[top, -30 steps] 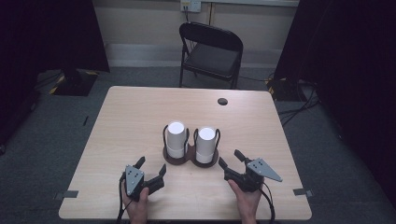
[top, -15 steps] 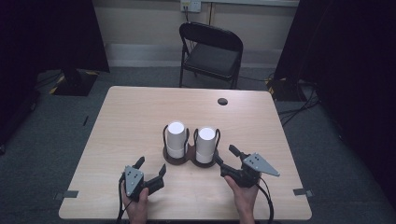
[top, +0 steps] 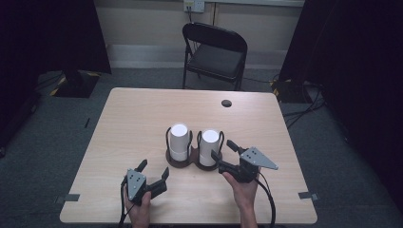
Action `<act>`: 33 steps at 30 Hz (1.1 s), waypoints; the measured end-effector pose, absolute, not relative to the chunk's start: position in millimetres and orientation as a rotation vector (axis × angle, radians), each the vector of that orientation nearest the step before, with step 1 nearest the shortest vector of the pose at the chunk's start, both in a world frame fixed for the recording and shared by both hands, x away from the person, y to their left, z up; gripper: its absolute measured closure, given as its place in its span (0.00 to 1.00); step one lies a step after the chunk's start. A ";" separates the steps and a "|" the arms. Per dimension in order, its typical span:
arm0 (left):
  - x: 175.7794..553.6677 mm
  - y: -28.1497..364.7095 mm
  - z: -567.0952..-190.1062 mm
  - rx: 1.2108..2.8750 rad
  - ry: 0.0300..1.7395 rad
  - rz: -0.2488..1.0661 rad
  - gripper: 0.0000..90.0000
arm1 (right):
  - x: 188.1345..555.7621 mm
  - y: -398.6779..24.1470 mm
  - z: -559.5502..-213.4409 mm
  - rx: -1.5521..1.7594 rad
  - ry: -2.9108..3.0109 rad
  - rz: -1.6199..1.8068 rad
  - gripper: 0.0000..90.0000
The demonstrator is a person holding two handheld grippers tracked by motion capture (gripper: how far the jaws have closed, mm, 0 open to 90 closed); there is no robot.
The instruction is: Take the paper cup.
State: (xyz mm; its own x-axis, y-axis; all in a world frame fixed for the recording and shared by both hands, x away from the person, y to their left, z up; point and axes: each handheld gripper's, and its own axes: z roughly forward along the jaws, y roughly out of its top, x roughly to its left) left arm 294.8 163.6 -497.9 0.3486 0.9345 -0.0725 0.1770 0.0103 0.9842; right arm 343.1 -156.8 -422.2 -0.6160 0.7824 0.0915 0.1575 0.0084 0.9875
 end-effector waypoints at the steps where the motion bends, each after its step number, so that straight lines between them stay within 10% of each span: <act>1: 294.9 163.7 -497.9 1.452 1.074 0.818 0.18 | 345.5 -154.0 -419.2 0.948 1.801 1.648 0.32; 33: 294.7 163.2 -497.9 1.459 1.066 0.818 0.18 | 390.7 -126.6 -411.2 0.908 1.846 1.614 0.28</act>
State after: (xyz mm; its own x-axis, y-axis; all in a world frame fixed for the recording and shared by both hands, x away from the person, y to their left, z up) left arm 294.7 163.2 -497.9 0.3575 0.9315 -0.0673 0.1761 0.0035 0.9844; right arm 390.7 -126.6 -411.2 -0.6396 0.7674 0.0443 0.1466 0.0652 0.9871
